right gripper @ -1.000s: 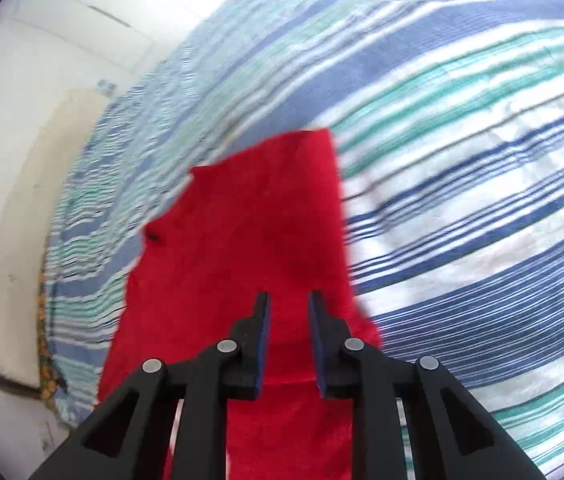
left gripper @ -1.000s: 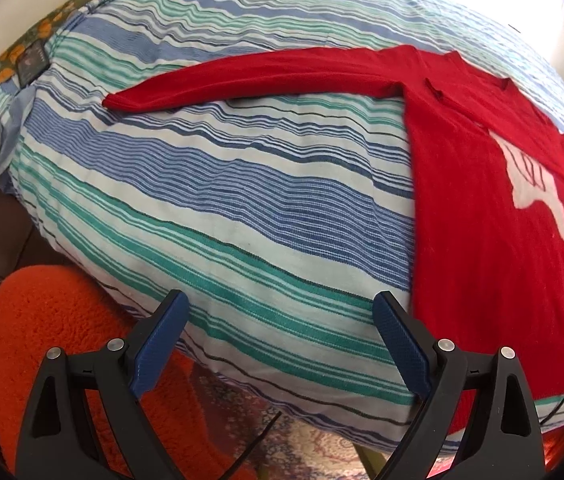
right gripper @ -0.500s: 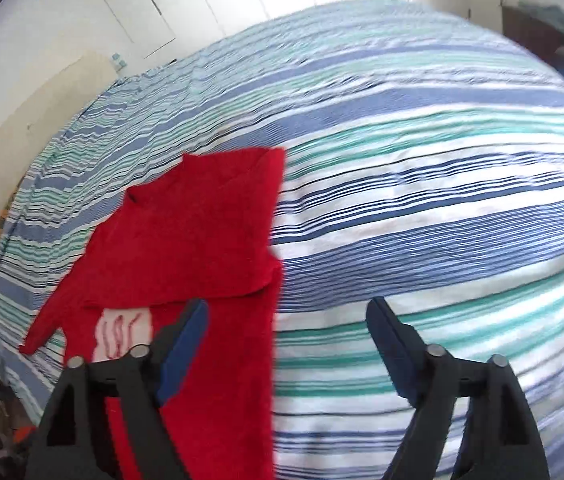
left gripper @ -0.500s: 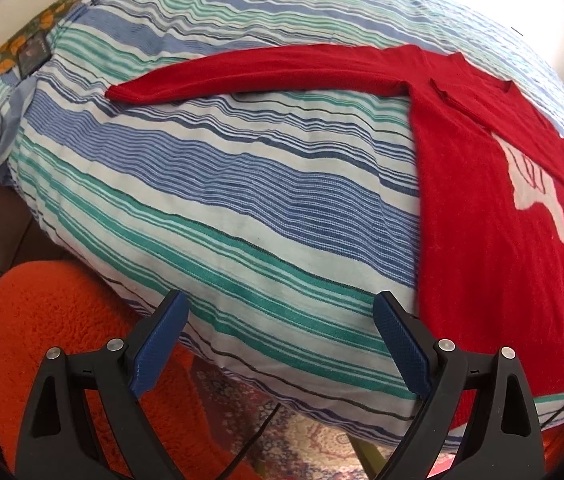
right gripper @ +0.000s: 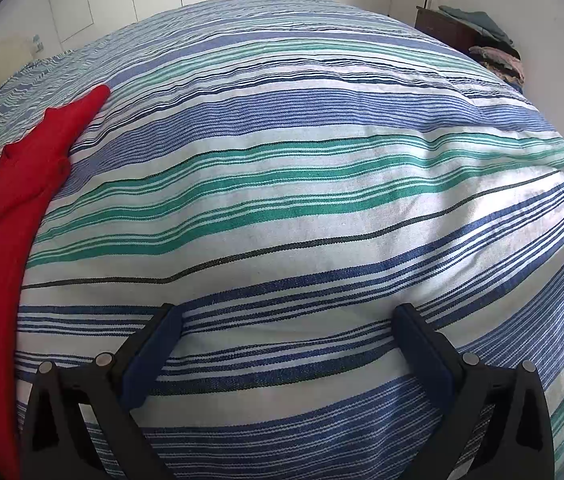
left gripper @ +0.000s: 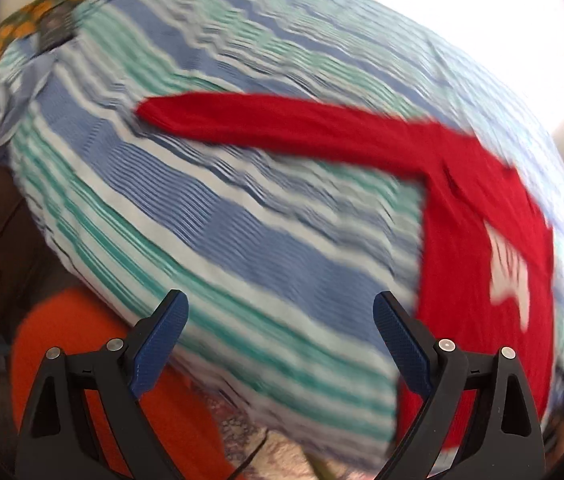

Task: Fold small clothes
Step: 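Grasp the other sleeve with the left gripper and lift it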

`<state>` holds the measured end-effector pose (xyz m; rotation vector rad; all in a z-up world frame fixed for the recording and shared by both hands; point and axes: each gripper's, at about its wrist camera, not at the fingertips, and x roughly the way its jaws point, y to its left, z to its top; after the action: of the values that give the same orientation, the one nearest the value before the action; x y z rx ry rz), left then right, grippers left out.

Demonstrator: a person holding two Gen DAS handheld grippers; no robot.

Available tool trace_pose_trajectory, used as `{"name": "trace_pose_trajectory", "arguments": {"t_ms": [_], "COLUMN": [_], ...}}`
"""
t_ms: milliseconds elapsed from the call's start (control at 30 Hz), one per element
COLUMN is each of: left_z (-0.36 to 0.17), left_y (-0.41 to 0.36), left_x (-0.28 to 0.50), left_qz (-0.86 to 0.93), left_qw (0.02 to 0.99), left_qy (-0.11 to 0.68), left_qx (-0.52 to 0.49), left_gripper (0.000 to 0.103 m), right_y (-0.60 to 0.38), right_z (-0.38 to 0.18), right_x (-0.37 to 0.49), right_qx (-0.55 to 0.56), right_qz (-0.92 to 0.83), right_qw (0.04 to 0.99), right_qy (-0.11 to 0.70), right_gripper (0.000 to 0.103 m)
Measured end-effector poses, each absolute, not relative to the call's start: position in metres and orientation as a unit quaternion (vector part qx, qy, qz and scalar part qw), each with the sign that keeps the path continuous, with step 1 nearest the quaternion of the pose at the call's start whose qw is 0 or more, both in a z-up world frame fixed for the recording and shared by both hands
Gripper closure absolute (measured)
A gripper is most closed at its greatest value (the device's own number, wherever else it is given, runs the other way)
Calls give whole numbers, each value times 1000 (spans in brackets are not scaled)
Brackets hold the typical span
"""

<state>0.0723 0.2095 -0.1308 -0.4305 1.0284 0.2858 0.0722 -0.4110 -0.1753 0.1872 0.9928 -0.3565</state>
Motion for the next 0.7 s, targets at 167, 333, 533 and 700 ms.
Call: {"name": "trace_pose_trajectory", "arguments": {"t_ms": [167, 333, 533, 700], "left_z": [-154, -198, -203, -175], "left_y": [317, 376, 386, 370], "left_x": [116, 154, 176, 188], "left_qz": [168, 206, 220, 243], "left_qw": [797, 744, 744, 773], "left_qy": [451, 467, 458, 462], "left_qx": [-365, -431, -434, -360], "left_gripper": [13, 37, 99, 101], "right_y": [-398, -395, -395, -395], "right_z": [-186, -185, -185, -184], "right_x": [84, 78, 77, 77], "right_qx": [86, 82, 78, 75], "right_qz": [-172, -174, -176, -178], "right_qw": [865, 866, 866, 867], "right_qy": [463, 461, 462, 460], "right_gripper": [0, 0, 0, 0]}}
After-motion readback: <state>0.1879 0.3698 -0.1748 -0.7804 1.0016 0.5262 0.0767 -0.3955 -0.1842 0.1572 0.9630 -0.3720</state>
